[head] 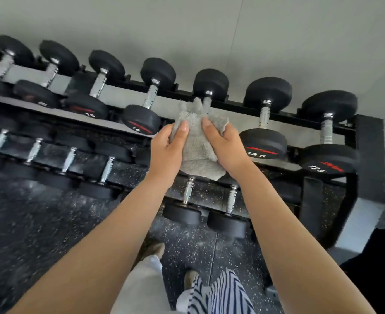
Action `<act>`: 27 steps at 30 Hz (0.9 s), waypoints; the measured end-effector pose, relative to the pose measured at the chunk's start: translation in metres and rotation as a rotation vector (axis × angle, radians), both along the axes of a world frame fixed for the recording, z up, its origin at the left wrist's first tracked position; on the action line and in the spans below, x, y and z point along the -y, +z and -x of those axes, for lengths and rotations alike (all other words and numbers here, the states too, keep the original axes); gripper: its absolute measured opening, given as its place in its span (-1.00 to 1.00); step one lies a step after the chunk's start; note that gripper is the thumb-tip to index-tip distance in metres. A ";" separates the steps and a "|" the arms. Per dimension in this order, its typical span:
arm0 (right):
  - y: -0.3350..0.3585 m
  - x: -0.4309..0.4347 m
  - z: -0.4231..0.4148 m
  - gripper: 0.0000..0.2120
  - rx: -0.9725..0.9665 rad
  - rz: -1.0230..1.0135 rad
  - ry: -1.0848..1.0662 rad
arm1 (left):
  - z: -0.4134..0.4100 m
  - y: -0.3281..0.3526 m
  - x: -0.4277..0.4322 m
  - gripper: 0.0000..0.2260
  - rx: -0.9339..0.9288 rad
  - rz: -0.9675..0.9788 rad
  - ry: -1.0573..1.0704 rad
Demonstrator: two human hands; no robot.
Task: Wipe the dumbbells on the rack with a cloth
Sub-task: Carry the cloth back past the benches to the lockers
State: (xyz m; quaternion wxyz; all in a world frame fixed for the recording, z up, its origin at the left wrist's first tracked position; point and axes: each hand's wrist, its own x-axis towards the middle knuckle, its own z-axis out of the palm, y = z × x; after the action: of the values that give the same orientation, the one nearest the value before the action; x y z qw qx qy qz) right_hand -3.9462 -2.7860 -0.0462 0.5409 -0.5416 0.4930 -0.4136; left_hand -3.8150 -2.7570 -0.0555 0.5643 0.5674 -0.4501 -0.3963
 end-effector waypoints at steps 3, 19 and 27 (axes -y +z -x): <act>-0.007 -0.012 -0.034 -0.68 0.030 -0.023 0.093 | -0.031 -0.008 -0.027 -0.63 -0.033 -0.022 0.104; -0.020 -0.084 -0.223 -0.72 0.031 -0.113 0.662 | -0.173 -0.017 -0.163 -0.62 -0.050 -0.062 0.721; -0.022 -0.111 -0.351 -0.70 -0.010 -0.062 0.919 | -0.269 -0.014 -0.206 -0.74 -0.150 -0.054 0.974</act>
State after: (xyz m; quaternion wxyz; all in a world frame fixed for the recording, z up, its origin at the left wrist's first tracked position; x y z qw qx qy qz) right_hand -3.5947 -2.6749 -0.0684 0.6817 -0.6896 0.2165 -0.1135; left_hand -3.5465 -2.5508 -0.0698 0.7000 0.6961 -0.0801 -0.1378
